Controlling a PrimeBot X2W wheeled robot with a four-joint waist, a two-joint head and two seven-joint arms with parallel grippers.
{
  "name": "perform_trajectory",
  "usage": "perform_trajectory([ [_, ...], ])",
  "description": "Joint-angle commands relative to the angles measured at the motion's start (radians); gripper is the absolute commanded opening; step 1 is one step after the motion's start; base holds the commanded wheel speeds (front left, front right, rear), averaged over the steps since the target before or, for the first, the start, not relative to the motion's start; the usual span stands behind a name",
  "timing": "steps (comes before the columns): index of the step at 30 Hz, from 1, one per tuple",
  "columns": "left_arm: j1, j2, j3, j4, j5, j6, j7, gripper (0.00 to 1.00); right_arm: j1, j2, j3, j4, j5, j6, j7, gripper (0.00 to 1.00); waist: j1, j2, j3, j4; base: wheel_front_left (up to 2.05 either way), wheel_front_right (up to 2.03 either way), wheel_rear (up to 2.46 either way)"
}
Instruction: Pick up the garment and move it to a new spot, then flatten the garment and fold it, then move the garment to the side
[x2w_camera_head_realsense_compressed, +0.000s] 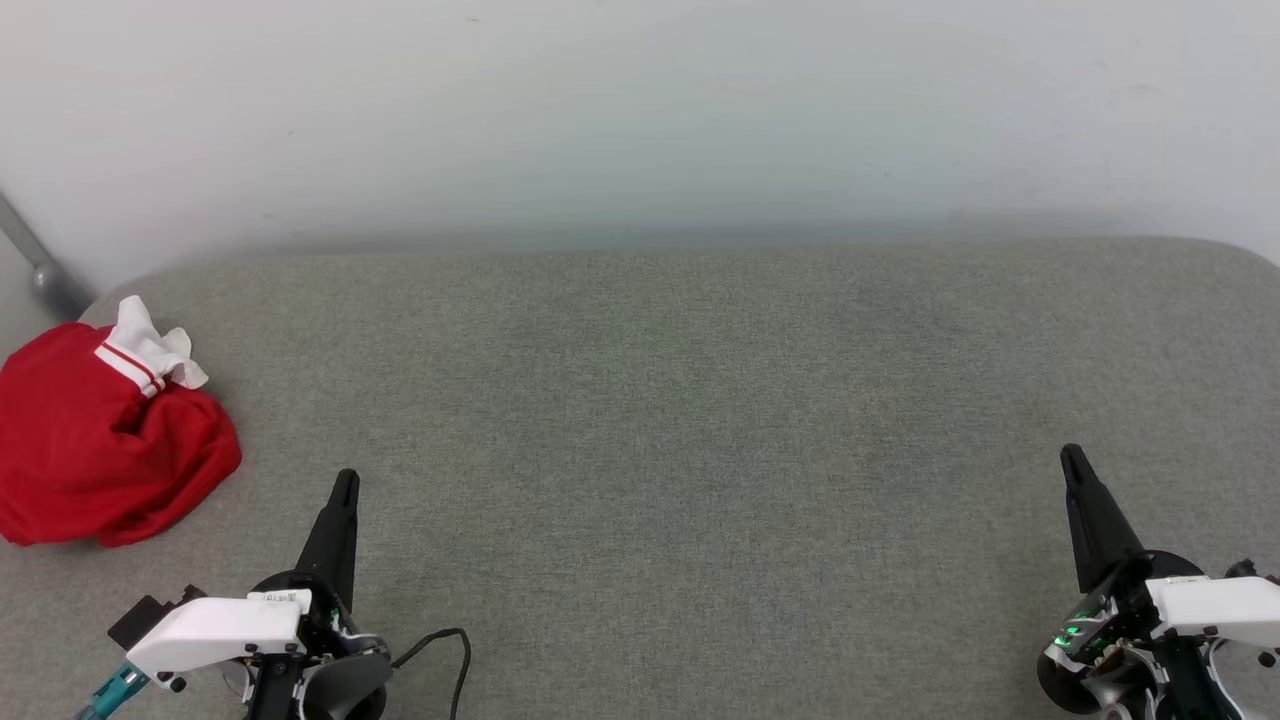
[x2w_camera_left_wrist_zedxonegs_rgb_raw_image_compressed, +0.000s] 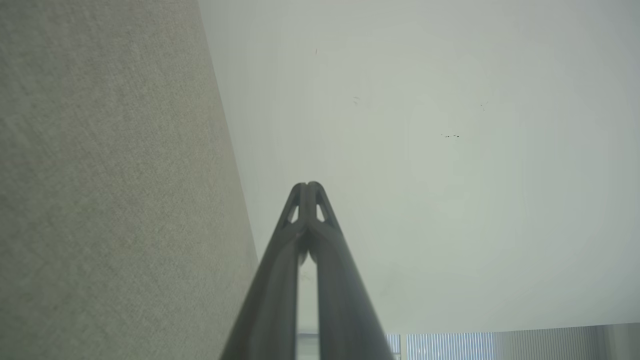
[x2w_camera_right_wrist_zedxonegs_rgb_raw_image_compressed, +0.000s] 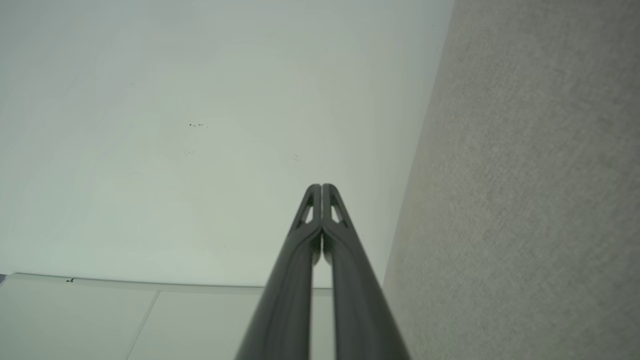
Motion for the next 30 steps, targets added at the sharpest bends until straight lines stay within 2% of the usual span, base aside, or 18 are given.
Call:
perform_trajectory([
  [1,-0.006,-0.002,0.002,0.0,0.0,-0.002,0.002,0.0,-0.013,0.002,0.0,0.001,0.004,0.0,0.001,0.0,0.0,-0.0001,0.0,0.0,0.0,0.0,0.0],
  [10,-0.006,-0.002,0.002,0.0,0.0,-0.002,0.002,0.0,-0.013,0.002,0.0,0.001,0.004,-0.001,0.001,0.0,0.0,-0.0001,0.0,0.0,0.0,0.0,0.0],
  [11,0.0,0.0,0.0,0.001,0.0,0.0,0.0,1.0,0.0,0.0,0.0,0.001,0.0,0.0,0.0,1.0,0.0,-0.0001,0.0,0.0,0.0,0.0,0.0],
  [21,0.034,-0.003,-0.016,0.006,0.018,0.0,-0.032,1.0,0.038,0.001,0.001,0.017,-0.029,0.0,-0.029,1.0,0.0,-0.0001,0.001,0.0,0.0,0.0,0.0],
  [25,0.037,-0.003,-0.009,-0.005,0.068,0.003,-0.052,1.0,0.043,0.001,-0.006,-0.001,-0.104,0.0,-0.049,1.0,0.0,-0.0001,0.002,0.0,0.0,0.0,0.0],
  [30,0.035,-0.003,-0.005,-0.038,0.166,0.032,-0.075,1.0,0.05,0.001,-0.014,-0.035,-0.218,0.0,-0.073,1.0,0.0,-0.0001,0.006,0.0,0.0,0.0,0.0],
])
